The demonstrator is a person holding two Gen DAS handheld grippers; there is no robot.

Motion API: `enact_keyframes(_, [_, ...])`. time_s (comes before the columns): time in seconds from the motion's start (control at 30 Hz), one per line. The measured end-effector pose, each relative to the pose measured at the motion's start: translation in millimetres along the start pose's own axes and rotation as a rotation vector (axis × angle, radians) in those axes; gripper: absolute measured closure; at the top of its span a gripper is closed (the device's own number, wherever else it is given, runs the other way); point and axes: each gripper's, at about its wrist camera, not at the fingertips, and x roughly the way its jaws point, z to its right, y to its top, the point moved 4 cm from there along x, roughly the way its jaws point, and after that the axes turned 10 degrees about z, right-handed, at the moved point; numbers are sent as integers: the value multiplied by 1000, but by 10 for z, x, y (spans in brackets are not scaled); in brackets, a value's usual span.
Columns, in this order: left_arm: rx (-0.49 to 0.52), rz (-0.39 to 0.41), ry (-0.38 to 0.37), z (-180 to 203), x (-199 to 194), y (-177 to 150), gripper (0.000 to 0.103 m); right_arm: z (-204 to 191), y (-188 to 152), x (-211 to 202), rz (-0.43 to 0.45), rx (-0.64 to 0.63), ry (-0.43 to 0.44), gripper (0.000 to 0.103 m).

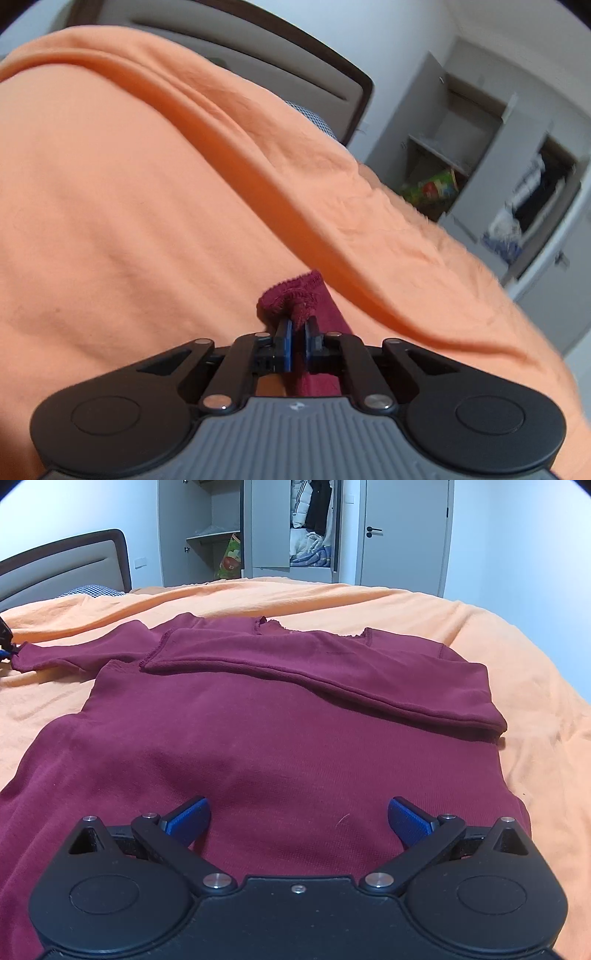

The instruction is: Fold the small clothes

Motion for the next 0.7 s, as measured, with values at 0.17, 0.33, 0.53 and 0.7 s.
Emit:
enact_keyframes(0.17, [-13, 97, -87, 206, -264, 130, 99, 23, 3, -21, 6, 13, 10, 0])
enact_keyframes(0.33, [45, 164, -281, 802, -773, 287, 99, 78, 12, -76, 29, 36, 14, 0])
enact_keyframes(0.53, [185, 242, -542, 1795, -1610, 274, 99, 303, 87, -224, 100, 98, -14, 0])
enact_keyframes(0.7, [276, 225, -740, 2504, -2224, -97, 99, 534, 92, -336, 126, 132, -50, 0])
